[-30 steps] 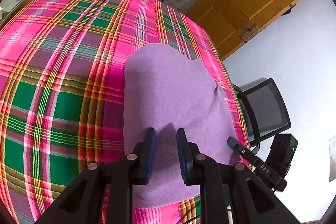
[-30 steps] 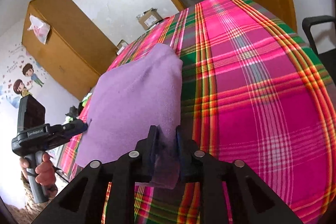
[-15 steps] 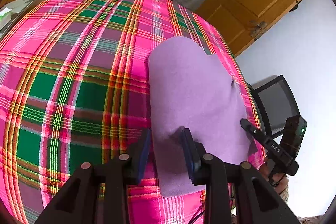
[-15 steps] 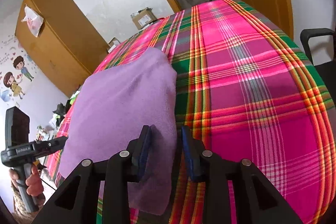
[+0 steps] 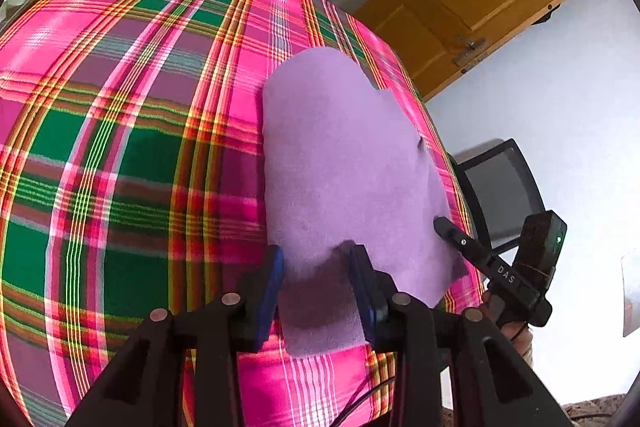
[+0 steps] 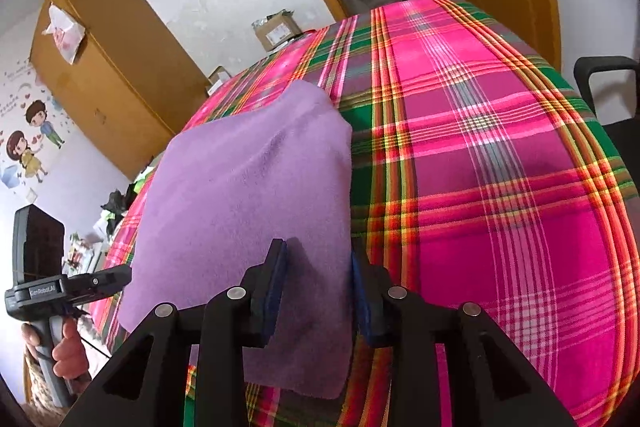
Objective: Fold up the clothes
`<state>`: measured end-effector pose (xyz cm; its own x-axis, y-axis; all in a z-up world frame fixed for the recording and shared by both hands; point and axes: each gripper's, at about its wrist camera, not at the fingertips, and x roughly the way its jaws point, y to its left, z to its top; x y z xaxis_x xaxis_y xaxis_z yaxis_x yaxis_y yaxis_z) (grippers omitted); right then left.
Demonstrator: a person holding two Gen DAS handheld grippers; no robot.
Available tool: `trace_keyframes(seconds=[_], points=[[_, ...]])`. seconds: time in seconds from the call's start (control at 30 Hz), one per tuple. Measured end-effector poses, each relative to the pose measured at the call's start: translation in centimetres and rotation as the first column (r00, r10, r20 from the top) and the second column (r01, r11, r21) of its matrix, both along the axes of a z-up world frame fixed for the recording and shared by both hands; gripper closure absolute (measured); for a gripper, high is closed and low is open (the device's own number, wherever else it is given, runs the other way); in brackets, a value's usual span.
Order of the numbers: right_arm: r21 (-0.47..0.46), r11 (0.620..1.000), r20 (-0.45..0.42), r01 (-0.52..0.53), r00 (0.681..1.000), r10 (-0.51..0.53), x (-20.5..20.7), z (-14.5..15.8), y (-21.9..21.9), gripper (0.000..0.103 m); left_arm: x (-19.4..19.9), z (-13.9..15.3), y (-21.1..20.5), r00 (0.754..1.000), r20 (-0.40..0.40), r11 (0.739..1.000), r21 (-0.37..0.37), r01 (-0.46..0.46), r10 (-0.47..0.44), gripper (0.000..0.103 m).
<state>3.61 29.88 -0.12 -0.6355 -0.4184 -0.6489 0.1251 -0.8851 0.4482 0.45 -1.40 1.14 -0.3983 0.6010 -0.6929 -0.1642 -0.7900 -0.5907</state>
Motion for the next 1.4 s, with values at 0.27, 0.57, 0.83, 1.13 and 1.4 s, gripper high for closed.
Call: trace_keyframes(seconds=[0.27,0.57,0.83,1.13,1.4], points=[[0.016,1.000,0.009,0.004,1.000,-0.005,0.0,-0.1,-0.1,0.070,0.8,-0.2,0.3,1.000,-0.012,1.000,0.016,0.007,-0.007,0.073],[0.023,1.000,-0.002,0.002,1.000,-0.002,-1.1,0.4,0.1,0.069,1.5,-0.1,-0.9,1.000,-0.028,0.999,0.038,0.006,-0.005,0.077],[-0.011,0.999,0.038,-0.034,0.999,0.035,-2.8,-0.3,0.5,0.053,-0.3,0.2,-0.6,1.000,-0.031,0.999,0.038,0.003,-0.002,0.061],[-0.094,0.985,0.075,-0.142,0.986,0.150,-5.0,-1.2,0.3,0.050,-3.3,-0.3,-0.4,1.000,0.010,0.995,0.096,0.006,-0.007,0.056],[-0.100,0.977,0.065,-0.189,0.978,0.196,-5.9,-1.4,-0.2,0.048,-4.6,-1.1,-1.1,0.998,0.059,0.987,0.158,-0.011,0.002,0.056]])
